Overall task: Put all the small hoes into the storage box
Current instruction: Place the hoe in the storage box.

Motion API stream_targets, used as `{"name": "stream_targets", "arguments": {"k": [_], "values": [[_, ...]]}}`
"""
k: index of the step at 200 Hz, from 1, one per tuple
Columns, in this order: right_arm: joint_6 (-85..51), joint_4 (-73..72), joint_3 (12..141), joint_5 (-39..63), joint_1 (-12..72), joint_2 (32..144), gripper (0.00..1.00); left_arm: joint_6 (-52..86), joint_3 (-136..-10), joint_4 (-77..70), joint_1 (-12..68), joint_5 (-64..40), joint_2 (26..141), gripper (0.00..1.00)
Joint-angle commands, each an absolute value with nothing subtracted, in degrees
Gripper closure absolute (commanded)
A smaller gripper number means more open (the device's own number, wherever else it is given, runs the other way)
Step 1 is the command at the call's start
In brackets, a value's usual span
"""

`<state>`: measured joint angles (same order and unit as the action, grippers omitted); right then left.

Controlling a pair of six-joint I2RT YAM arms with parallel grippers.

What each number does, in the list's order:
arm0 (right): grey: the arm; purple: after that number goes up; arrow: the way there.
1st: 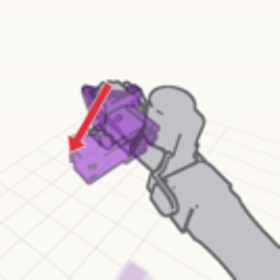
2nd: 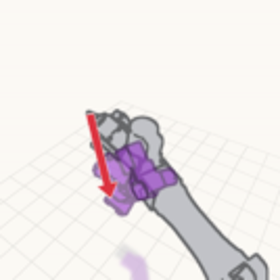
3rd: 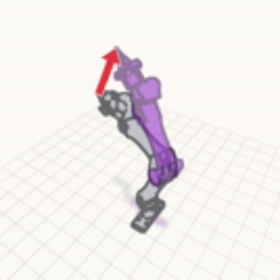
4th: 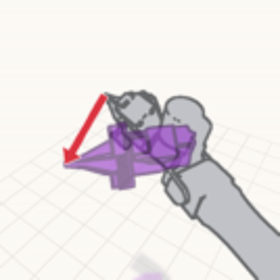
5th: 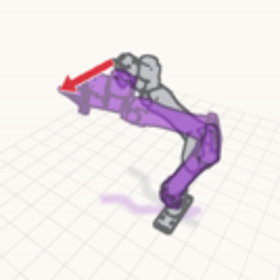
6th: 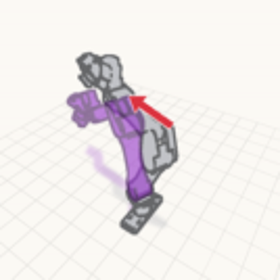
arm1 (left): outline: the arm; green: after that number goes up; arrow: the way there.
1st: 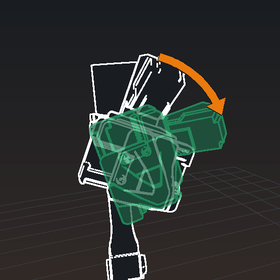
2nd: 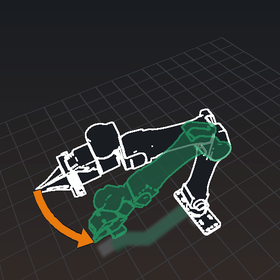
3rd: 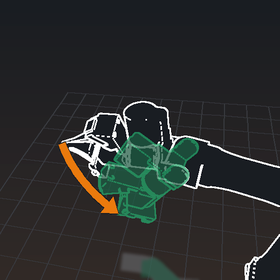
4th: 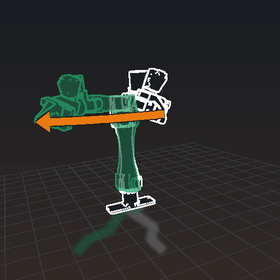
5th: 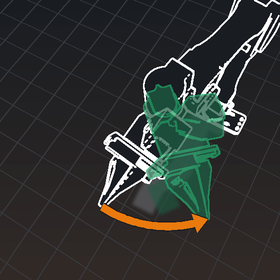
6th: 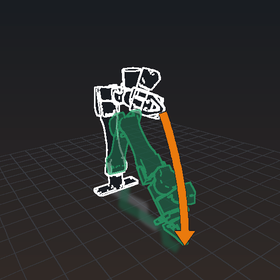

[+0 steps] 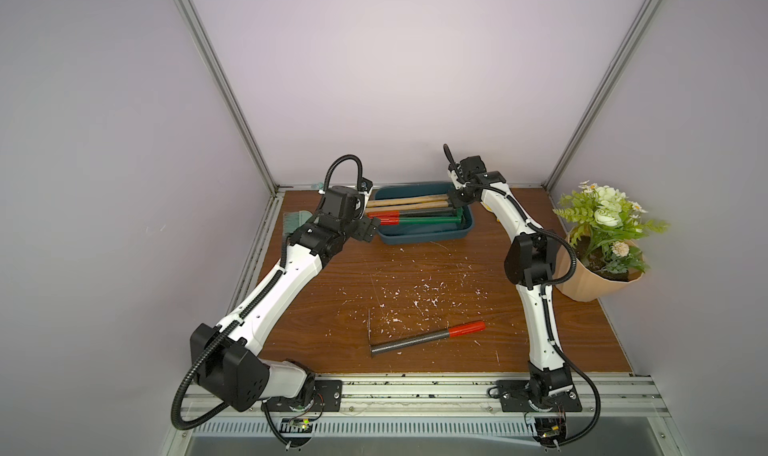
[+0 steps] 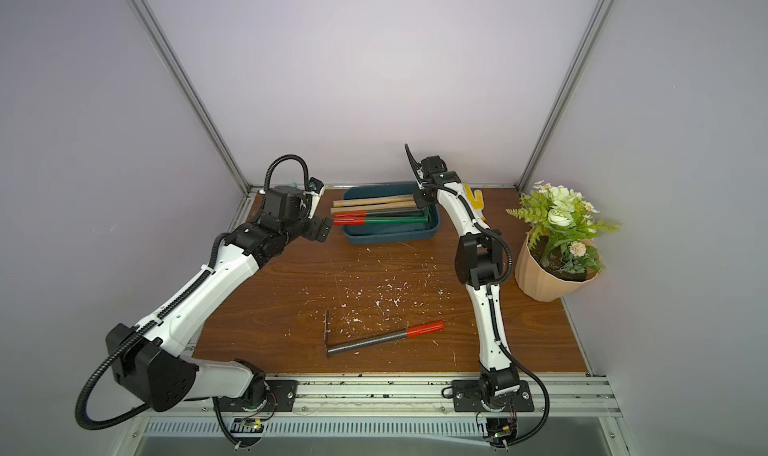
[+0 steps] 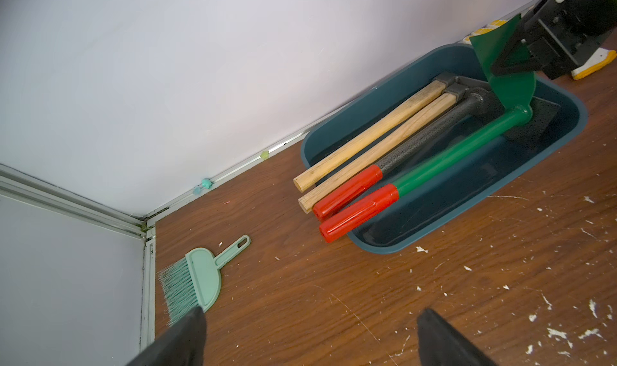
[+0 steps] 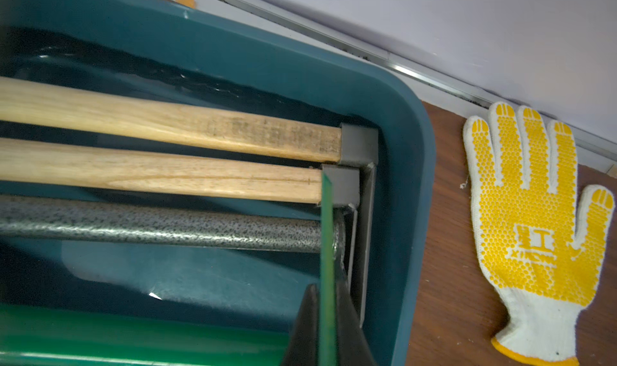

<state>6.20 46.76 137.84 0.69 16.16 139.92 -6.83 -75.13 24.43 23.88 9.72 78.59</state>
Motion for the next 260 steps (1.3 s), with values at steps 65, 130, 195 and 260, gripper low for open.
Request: {"name": "stream_targets", "arguments": {"k": [65, 130, 195, 260], "values": [[8.3, 46.1, 137.4, 4.4, 16.4, 139.3, 0.99, -4.6, -75.3, 25.1, 23.0, 9.8, 78.7, 0.01], [6.6, 41.7, 131.8, 6.1, 16.5, 132.0, 0.76, -3.9, -73.9, 24.1, 22.5, 10.3, 78.1, 0.01], [5.4, 32.2, 107.1, -0.6, 25.7, 104.1, 0.77, 1.6, -70.6, 20.0, 18.1, 7.6, 76.1, 0.0], [-23.0, 26.4, 73.3, -4.5, 48.5, 84.4, 0.74, 14.7, -66.9, 16.2, 14.5, 16.4, 77.3, 0.01]]}}
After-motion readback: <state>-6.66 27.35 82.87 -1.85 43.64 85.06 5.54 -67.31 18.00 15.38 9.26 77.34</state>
